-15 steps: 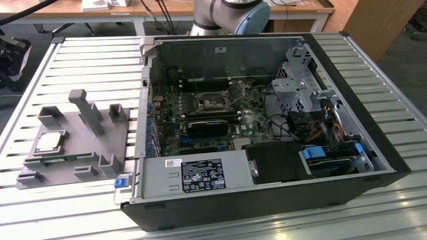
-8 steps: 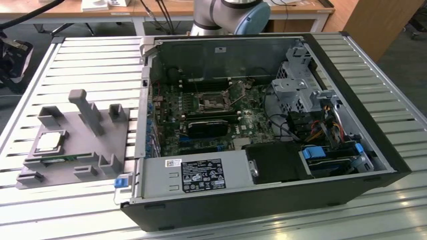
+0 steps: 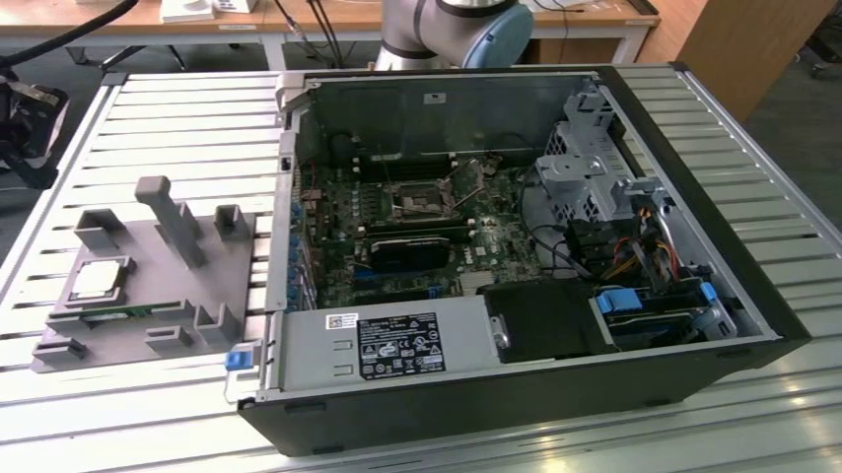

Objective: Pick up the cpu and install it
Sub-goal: 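Pick up the cpu and move it towards the insertion slot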

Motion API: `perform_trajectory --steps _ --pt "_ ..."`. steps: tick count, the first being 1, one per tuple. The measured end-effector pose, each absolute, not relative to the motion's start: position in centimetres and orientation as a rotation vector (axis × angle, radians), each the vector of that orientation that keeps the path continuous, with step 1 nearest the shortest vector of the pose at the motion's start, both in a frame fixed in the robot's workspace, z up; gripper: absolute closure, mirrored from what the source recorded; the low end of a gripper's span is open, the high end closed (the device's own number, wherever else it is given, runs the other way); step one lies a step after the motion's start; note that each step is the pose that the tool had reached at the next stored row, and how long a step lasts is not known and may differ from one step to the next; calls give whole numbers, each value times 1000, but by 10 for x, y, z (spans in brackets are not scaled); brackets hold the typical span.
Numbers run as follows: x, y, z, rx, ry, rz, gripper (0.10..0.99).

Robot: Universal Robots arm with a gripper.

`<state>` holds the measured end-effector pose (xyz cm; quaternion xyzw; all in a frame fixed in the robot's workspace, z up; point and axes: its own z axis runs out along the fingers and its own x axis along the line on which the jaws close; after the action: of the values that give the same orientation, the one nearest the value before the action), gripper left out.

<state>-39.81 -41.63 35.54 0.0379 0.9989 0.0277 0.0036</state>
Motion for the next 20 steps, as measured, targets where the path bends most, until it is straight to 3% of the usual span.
perform_trajectory --steps 20 --pt "-398 -421 342 119 3131 91 980"
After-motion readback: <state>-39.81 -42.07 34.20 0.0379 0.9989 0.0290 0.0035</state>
